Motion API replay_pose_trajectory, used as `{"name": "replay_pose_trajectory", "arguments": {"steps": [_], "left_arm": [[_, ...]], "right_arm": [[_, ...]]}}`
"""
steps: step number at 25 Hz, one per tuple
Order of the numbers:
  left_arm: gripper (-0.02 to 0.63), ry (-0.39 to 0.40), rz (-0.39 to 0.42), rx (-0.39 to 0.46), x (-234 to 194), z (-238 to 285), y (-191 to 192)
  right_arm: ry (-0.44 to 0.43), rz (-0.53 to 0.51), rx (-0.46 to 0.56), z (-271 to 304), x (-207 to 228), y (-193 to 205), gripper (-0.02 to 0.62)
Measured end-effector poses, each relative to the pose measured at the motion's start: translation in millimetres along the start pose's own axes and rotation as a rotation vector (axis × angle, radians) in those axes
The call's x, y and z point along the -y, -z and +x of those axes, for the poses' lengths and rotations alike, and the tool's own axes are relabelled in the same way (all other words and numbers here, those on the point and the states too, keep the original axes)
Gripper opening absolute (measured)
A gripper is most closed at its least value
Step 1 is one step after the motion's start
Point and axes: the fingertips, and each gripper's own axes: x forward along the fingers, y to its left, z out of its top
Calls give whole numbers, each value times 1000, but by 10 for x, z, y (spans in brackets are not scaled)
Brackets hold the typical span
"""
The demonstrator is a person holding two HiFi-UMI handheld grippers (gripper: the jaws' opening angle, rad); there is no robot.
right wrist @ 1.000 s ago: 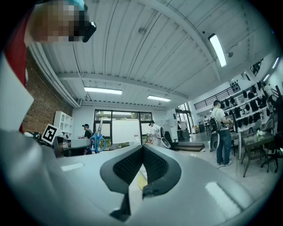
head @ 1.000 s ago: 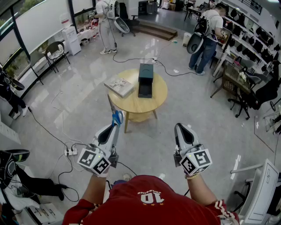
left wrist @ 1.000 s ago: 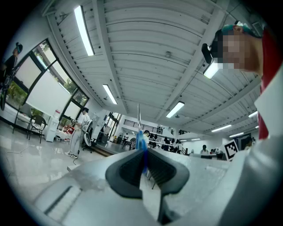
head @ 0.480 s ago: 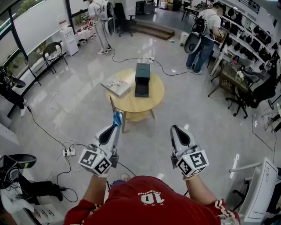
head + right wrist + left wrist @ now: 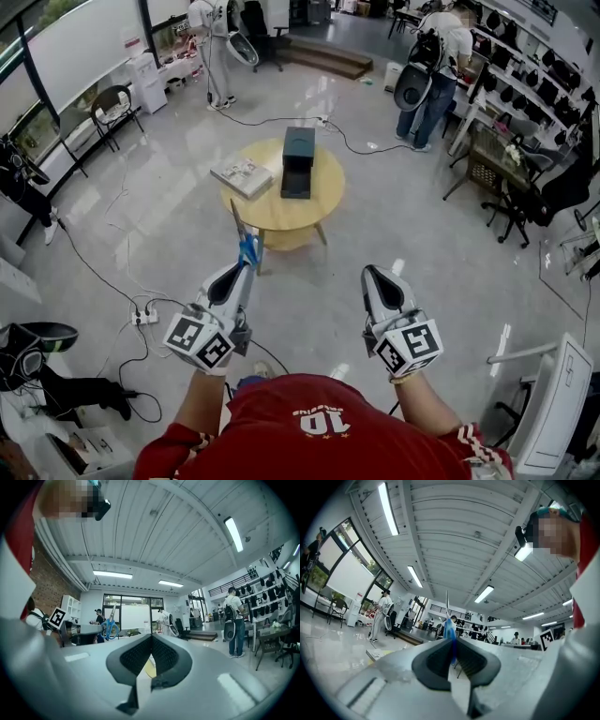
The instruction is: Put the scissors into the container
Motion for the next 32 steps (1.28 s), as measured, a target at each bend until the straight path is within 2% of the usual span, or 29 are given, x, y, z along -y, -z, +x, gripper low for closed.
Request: {"name": "replay_pose_trajectory", "arguments": {"steps": [4, 8, 13, 23, 32], "left_arm": [[21, 4, -5, 7, 183, 11, 44], [21, 6, 2, -20, 286, 4, 163], [21, 24, 7, -30, 273, 166, 179], [21, 73, -13, -34, -3, 663, 214], [21, 57, -45, -39, -668, 1126, 207]], "right_arm": [[-25, 14, -17, -122, 78, 105, -11], [-24, 34, -19, -218, 140, 192, -11], [-13, 52, -24, -170, 267, 232, -11], [22, 30, -36, 162, 547, 213, -11], [17, 26, -64, 913, 761, 298, -11]]}}
